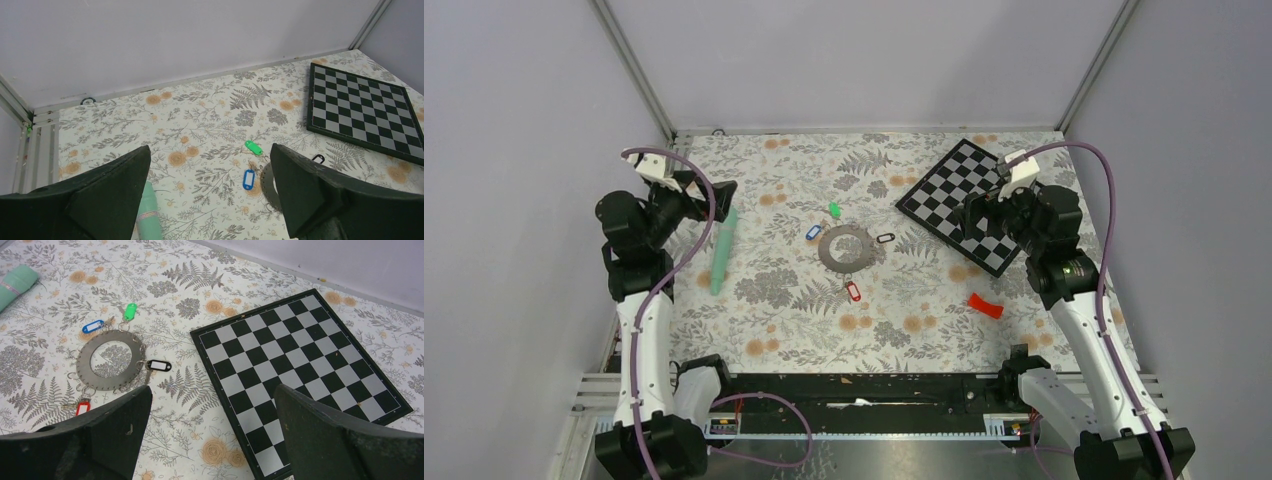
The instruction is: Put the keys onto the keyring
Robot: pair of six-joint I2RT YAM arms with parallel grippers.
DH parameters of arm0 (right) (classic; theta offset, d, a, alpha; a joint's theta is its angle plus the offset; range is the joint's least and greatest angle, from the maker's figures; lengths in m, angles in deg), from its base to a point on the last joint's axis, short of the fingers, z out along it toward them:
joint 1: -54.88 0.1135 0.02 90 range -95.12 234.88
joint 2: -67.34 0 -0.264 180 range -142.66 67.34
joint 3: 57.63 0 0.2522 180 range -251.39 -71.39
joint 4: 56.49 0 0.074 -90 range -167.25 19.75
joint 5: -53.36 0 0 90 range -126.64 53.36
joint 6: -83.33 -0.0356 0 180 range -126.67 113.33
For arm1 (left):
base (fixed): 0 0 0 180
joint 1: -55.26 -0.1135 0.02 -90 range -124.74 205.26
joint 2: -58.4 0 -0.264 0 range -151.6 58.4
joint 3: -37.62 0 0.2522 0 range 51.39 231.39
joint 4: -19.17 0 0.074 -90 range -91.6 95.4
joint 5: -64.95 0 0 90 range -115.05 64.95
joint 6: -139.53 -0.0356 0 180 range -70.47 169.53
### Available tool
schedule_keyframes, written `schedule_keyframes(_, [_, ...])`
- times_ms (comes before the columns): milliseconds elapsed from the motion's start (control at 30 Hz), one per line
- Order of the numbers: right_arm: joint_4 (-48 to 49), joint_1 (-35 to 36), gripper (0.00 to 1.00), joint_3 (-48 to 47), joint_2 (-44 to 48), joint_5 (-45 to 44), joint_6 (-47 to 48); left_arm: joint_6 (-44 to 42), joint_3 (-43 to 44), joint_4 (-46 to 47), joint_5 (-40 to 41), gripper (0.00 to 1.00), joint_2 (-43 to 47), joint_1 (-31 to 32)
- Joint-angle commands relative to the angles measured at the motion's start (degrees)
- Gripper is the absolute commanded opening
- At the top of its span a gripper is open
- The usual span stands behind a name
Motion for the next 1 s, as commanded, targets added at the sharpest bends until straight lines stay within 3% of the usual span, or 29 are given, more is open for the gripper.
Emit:
schedule_keyframes(0, [2.33,-0.59,1.00,0.18,0.98,-0.43,0.80,0.95,-0.09,4.17,1.46,0.99,-0.79,0.17])
schedule_keyframes(967, [4.84,-1.83,1.00,3.03,1.28,0.51,0.56,2.57,-2.66,4.24,-1.38,0.99,-2.10,0.44])
